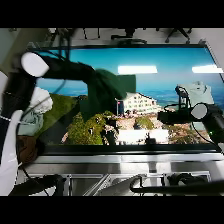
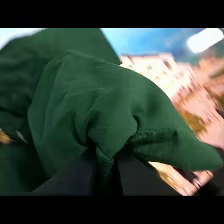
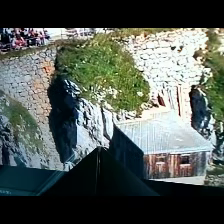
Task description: Fold the shirts.
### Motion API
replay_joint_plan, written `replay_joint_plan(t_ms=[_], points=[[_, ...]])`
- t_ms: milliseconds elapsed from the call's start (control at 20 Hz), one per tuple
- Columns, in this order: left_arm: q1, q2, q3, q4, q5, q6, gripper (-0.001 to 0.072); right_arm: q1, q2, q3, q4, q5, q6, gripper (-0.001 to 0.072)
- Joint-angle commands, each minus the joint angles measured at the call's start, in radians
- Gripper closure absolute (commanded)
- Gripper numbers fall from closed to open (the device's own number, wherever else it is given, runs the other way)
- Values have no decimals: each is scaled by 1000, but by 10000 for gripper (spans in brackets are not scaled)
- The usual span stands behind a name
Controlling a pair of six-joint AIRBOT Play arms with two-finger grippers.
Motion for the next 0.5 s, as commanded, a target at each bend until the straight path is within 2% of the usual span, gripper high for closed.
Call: replay_joint_plan(t_ms=[0, 50, 100, 150, 350, 400, 450], points=[[-116, -26, -172, -46, 73, -49, 252, 0, 2, 1, 1, 9, 0, 603], [-127, -47, -179, -46, 82, -107, 15, 0, 3, 1, 5, 10, 0, 432], [-128, -61, -170, -45, 69, -148, 8, 0, 4, 4, 13, 16, 0, 391], [-116, -70, -145, -43, 33, -148, 8, -1, 6, 11, 19, 30, 0, 391], [56, -53, 36, -35, -249, -146, 8, 0, 8, 34, 76, 97, -27, 376], [115, -40, 57, -34, -319, -146, 9, 0, 4, 29, 95, 99, -42, 234], [178, -21, 53, -34, -377, -145, 8, 0, -4, 21, 121, 95, -46, 125]])
